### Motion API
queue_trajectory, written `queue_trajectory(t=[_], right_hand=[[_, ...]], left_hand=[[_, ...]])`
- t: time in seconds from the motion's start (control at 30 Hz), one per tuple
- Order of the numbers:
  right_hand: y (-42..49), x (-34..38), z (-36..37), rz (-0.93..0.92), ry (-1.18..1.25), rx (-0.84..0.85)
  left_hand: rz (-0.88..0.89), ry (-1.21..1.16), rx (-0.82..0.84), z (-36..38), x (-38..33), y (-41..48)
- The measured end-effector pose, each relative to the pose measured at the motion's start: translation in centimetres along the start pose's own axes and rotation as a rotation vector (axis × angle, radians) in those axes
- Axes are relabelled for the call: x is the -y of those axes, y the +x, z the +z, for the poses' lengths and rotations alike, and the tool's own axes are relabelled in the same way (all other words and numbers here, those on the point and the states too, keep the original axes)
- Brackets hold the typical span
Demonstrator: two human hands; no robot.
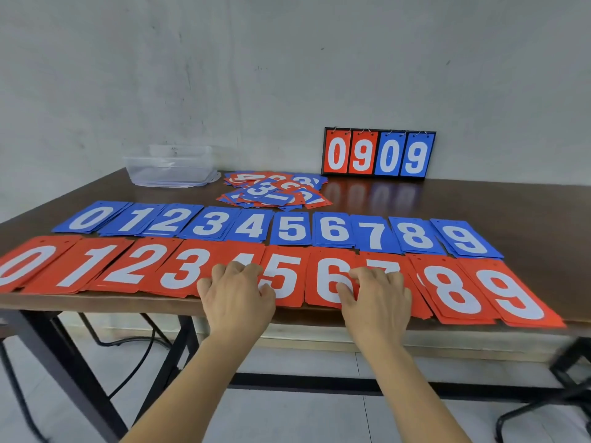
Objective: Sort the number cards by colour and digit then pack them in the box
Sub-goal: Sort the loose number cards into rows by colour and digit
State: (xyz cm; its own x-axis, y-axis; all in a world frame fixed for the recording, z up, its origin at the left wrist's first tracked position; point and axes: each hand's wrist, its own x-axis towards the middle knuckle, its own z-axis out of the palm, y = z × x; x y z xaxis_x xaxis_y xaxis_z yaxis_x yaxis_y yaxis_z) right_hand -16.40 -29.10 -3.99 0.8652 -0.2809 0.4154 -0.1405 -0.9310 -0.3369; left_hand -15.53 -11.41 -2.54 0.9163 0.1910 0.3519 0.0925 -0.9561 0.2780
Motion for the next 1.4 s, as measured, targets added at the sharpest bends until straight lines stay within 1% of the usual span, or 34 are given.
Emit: queue_trajectory(t=[0.13, 0.23, 0.5, 0.7, 0.87, 1.07, 1.27, 1.4], right_hand=[[0.6, 0.4, -0.2, 0.023, 0.021, -0.051], [2.3, 1.4, -0.7, 0.016, 0.039, -0.074], [8.8, 6.5, 0.8, -0.033, 0.053, -0.046], [14.6, 9.3, 2.7, -0.007, -0.025, -0.006], [18.2, 10.5, 5.1, 0.071, -0.022, 0.076], [22.9, 12.1, 9.0, 0.152, 0.043, 0.222], [26.8, 13.1, 12.5, 0.146, 0.034, 0.330], [28.6, 13.8, 14.5, 0.105, 0.045, 0.349]], left_hand=[[0.035, -0.055, -0.032, 0.0, 0.2, 0.6], [0.075, -0.073, -0.062, -0.4, 0.2, 2.6], [0.231, 0.021, -0.058, -0.4, 0.6, 11.2], [0.301, 0.076, -0.014, 0.9, 2.8, 18.6], [0.281, 0.081, 0.064, 2.6, 5.5, 24.5], [0.175, 0.026, 0.132, 5.1, 7.8, 31.0], [0.123, -0.024, 0.180, 7.7, 7.9, 34.9], [0.122, -0.032, 0.189, 9.2, 8.2, 36.3]])
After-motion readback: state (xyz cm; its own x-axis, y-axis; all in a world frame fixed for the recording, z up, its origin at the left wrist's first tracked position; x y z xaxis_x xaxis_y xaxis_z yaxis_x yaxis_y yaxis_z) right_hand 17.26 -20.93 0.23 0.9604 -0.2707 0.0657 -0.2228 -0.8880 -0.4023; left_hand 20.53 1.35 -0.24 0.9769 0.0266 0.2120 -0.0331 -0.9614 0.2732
